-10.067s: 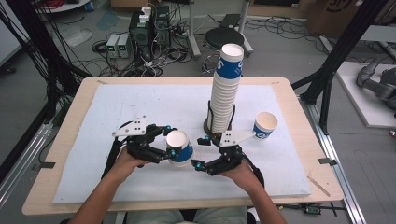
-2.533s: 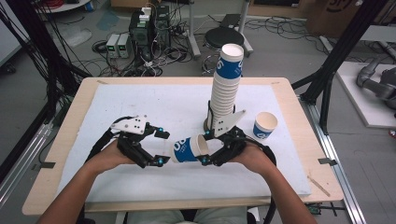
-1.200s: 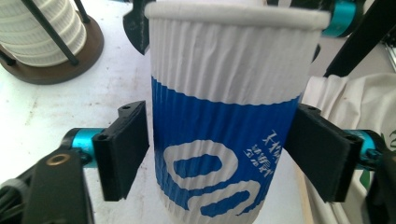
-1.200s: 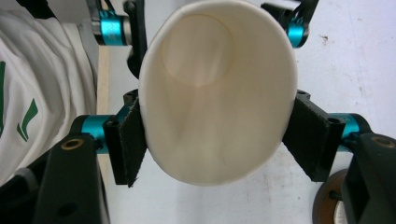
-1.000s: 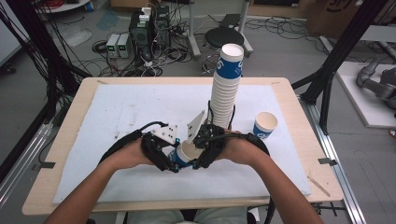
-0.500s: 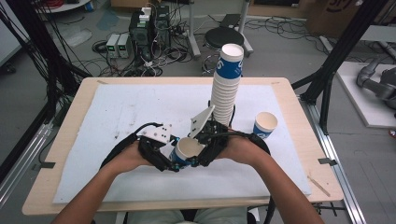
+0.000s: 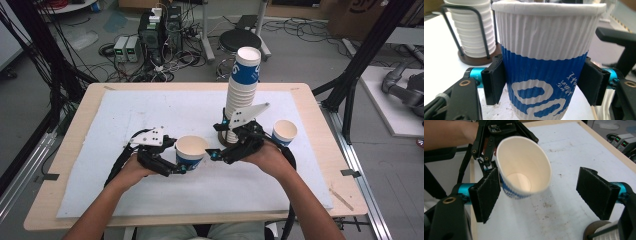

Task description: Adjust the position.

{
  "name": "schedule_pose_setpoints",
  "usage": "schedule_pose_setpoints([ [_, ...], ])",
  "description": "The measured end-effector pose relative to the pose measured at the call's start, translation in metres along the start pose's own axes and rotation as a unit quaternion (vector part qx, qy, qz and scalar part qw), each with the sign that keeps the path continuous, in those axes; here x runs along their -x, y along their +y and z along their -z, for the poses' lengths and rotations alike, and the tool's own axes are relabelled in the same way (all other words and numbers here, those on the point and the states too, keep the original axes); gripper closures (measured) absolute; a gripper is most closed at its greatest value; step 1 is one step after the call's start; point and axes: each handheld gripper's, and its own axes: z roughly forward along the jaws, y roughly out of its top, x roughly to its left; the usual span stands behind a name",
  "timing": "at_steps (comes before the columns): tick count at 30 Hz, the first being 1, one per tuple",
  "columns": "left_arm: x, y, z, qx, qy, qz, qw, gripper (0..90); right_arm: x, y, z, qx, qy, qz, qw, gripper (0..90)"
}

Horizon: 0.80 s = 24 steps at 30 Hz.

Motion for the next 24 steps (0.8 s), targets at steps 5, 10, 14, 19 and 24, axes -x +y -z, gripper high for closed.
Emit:
schedule_pose_setpoints([
  [5, -0.003, -0.005, 0.008, 0.025, 0.019, 0.006, 0.9995, 29.6, 0.003, -0.021, 0.007, 0.042, -0.007, -0.027, 0.9987, 20.0],
  [10, -0.004, -0.009, 0.016, 0.06, 0.041, 0.011, 0.9973, 29.6, 0.007, -0.046, 0.016, 0.081, -0.036, -0.046, 0.995, 20.0],
  [14, -0.006, -0.012, 0.021, 0.087, 0.054, 0.013, 0.9946, 29.5, 0.008, -0.071, 0.022, 0.096, -0.069, -0.06, 0.9912, 20.0],
  [19, -0.008, -0.015, 0.027, 0.109, 0.079, 0.013, 0.9908, 29.3, 0.011, -0.098, 0.024, 0.108, -0.093, -0.081, 0.9865, 20.0],
  [24, -0.009, -0.019, 0.033, 0.119, 0.095, 0.009, 0.9883, 29.3, 0.011, -0.113, 0.025, 0.113, -0.119, -0.088, 0.9825, 20.0],
])
